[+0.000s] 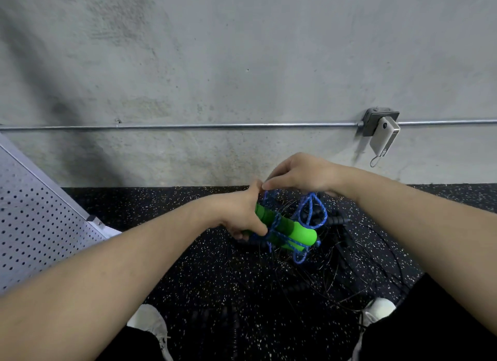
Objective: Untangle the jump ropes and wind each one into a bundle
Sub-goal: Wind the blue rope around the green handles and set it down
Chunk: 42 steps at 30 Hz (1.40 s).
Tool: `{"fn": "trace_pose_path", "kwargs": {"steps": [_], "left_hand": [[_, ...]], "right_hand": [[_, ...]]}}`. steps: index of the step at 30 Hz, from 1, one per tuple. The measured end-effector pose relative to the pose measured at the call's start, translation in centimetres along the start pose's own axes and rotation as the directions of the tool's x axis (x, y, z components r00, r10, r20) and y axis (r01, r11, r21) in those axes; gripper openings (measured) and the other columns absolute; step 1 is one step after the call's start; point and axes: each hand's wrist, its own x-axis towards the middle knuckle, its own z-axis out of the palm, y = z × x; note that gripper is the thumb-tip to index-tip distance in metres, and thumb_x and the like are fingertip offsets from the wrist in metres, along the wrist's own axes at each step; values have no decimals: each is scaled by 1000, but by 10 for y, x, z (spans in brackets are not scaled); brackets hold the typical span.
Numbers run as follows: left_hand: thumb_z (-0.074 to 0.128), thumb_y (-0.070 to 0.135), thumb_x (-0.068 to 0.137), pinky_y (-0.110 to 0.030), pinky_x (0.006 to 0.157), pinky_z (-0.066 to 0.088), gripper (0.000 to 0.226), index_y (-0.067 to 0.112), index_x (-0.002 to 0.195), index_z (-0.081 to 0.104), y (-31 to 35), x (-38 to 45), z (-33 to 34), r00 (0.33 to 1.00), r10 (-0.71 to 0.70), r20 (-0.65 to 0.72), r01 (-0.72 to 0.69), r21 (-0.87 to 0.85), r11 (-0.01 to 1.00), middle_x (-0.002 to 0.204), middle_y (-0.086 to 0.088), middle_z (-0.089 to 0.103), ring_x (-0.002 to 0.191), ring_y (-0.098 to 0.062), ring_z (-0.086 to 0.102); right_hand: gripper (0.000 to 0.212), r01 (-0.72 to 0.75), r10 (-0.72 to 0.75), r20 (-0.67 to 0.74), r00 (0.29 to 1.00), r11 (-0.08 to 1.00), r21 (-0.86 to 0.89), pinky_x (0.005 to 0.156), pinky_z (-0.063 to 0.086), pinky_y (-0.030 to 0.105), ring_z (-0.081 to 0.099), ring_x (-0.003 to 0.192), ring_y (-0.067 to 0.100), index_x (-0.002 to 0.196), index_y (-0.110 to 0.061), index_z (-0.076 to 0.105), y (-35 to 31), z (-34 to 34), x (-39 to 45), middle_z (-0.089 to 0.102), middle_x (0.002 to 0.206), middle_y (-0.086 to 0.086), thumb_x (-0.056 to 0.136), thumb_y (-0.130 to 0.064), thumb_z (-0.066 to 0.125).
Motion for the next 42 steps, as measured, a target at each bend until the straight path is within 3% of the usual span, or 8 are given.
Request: {"fn": "trace_pose_path", "kwargs": {"steps": [8, 14, 20, 25, 29, 32, 36, 42], "left_hand": [[63, 7, 95, -36, 52, 62, 42, 15, 130, 41, -6, 2, -6, 974, -86, -211, 83, -22, 996, 94, -9, 53, 51, -20, 64], [64, 15, 93, -34, 53, 57, 28, 15, 112, 43, -16, 4, -31, 875, -56, -481, 73, 17, 997, 95, -8, 63, 55, -25, 73], [62, 3, 90, -50, 63, 64, 49, 30, 128, 46, -27, 4, -56, 745, -53, -664, -191, -289, 938, 113, -15, 60, 63, -34, 73], [57, -4, 95, -38, 60, 64, 56, 39, 130, 61, -17, 2, -46, 781, -13, -624, -332, -432, 838, 121, -11, 63, 57, -22, 64], [59, -3, 96, -36, 61, 64, 53, 37, 130, 65, -7, 2, -35, 806, 50, -590, -368, -432, 823, 112, -9, 67, 63, -21, 67], [60, -3, 96, -33, 60, 62, 52, 37, 130, 65, -2, 5, -29, 818, 49, -573, -366, -452, 813, 111, -8, 67, 64, -21, 66], [59, -4, 96, -25, 50, 52, 50, 38, 123, 65, 0, 7, -33, 827, -24, -561, -411, -635, 654, 103, -13, 71, 68, -25, 62], [56, -5, 97, -22, 50, 46, 50, 35, 127, 59, 3, -7, -45, 876, 80, -476, -474, -815, 333, 92, -5, 72, 62, -16, 57]], "right_hand": [[25, 3, -5, 57, 998, 999, 38, 42, 34, 16, 44, 42, 6, 119, -29, 63, -1, 7, -2, 57, 52, -8, 94, -29, 68], [14, -34, 46, 123, 991, 995, -97, 50, 46, 19, 57, 45, 12, 103, -21, 66, 8, 6, -4, 65, 60, -3, 93, -30, 69], [14, -70, 94, 212, 973, 991, -118, 63, 54, 25, 65, 57, 12, 104, -8, 64, 25, 3, -6, 72, 70, 2, 98, -20, 63], [16, -17, 111, 248, 962, 935, -354, 81, 48, 25, 66, 85, 7, 98, -23, 72, 30, 2, -9, 75, 87, -10, 92, -37, 68], [10, 38, -47, 65, 997, 989, 140, 82, 50, 24, 67, 84, 13, 99, -17, 70, 11, 5, -9, 76, 92, 2, 94, -25, 69], [14, 86, -132, 51, 990, 852, 517, 65, 53, 34, 57, 55, 19, 97, -12, 63, -6, 11, -11, 59, 61, 5, 103, -20, 54], [29, 69, -101, 48, 994, 891, 449, 44, 22, 20, 26, 48, 9, 92, -18, 61, -15, 19, -10, 34, 54, -8, 108, -31, 40], [34, 9, -66, 129, 989, 917, 398, 41, 16, 18, 22, 45, 7, 83, -20, 56, -9, 25, -12, 29, 54, -8, 106, -40, 40]]}}
